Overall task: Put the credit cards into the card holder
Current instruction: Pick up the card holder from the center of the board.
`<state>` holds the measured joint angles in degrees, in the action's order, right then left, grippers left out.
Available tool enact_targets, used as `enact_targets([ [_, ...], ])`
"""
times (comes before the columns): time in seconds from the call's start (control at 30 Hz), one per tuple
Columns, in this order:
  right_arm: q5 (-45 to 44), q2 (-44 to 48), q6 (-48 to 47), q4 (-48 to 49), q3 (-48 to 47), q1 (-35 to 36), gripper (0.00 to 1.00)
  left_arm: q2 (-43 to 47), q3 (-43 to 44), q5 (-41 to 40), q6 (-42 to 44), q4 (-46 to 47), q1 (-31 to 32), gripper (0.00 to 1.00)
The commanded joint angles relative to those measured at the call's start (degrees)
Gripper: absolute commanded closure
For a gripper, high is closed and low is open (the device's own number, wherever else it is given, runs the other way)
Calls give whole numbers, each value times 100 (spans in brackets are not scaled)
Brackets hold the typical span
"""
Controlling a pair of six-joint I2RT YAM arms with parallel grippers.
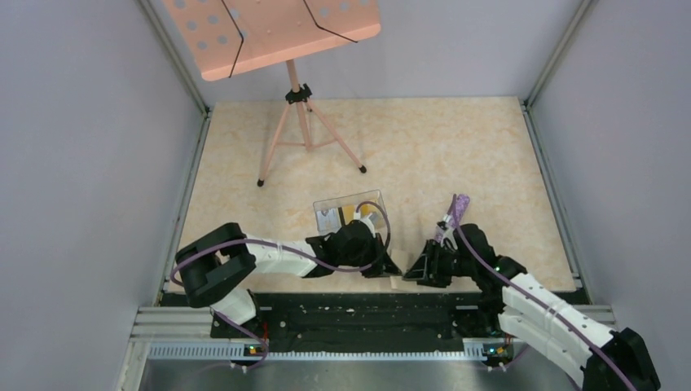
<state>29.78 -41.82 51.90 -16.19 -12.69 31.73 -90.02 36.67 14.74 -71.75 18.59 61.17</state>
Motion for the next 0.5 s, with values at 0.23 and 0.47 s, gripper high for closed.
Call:
enact_targets([
  [0.23,-621,1418,-325,-1731,-563,89,30,428,1017,-1514,659,-2547,525,100],
  [0.47,-991,1212,-598,-2150,-1295,90,16,798,1376,-1835,732,-3283,616,100],
])
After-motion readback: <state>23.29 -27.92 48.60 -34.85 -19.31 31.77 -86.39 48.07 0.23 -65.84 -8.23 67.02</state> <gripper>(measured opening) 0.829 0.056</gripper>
